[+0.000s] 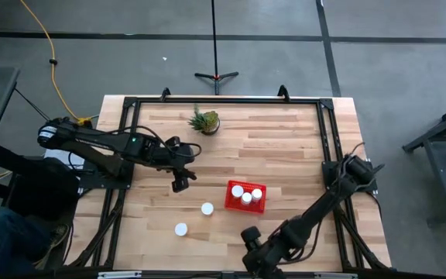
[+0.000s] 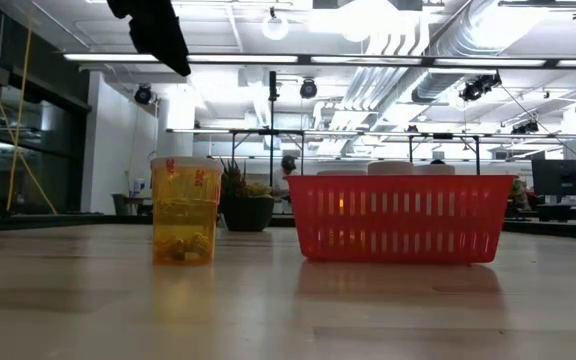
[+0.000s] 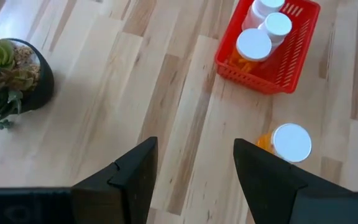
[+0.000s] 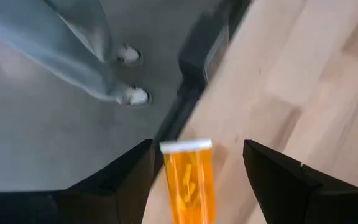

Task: Pick and place pill bottles into a basket
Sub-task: Put the orange pill bottle into the red bin

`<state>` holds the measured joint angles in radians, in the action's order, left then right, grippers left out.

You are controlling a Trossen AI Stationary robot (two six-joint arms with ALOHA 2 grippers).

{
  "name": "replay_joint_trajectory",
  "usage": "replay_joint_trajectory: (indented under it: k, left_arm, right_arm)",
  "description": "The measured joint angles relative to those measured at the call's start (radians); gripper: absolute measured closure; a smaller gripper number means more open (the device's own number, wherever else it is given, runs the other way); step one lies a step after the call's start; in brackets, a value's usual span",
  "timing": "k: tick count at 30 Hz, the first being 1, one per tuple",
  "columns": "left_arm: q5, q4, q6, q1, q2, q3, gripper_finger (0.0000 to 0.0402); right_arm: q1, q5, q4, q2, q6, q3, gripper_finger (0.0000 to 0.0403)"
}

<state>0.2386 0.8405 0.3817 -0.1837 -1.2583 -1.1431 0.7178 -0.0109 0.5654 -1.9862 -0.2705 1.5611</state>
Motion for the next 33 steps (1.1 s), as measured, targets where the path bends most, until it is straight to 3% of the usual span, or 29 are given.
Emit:
replay_joint_trajectory:
  k: [7, 14, 28, 33]
  left_arm:
    - [0.000, -0.001, -0.043, 0.000, 0.000, 0.000, 0.0158]
    - [0.000, -0.001, -0.063, 0.000, 0.000, 0.000, 0.0158]
    - [-0.001, -0.001, -0.063, 0.000, 0.000, 0.000, 0.0158]
    - [-0.001, -0.002, -0.063, 0.000, 0.000, 0.000, 0.0158]
  right_arm:
    - [0.003, -0.048, 0.037, -0.029, -0.043, 0.011, 0.0164]
    - [0.021, -0.001, 0.103, -0.032, -0.011, 0.009, 0.0165]
    - [0.037, 0.032, 0.070, -0.114, 0.047, 0.006, 0.0164]
    - [0.038, -0.003, 0.045, -0.157, 0.045, 0.007, 0.0164]
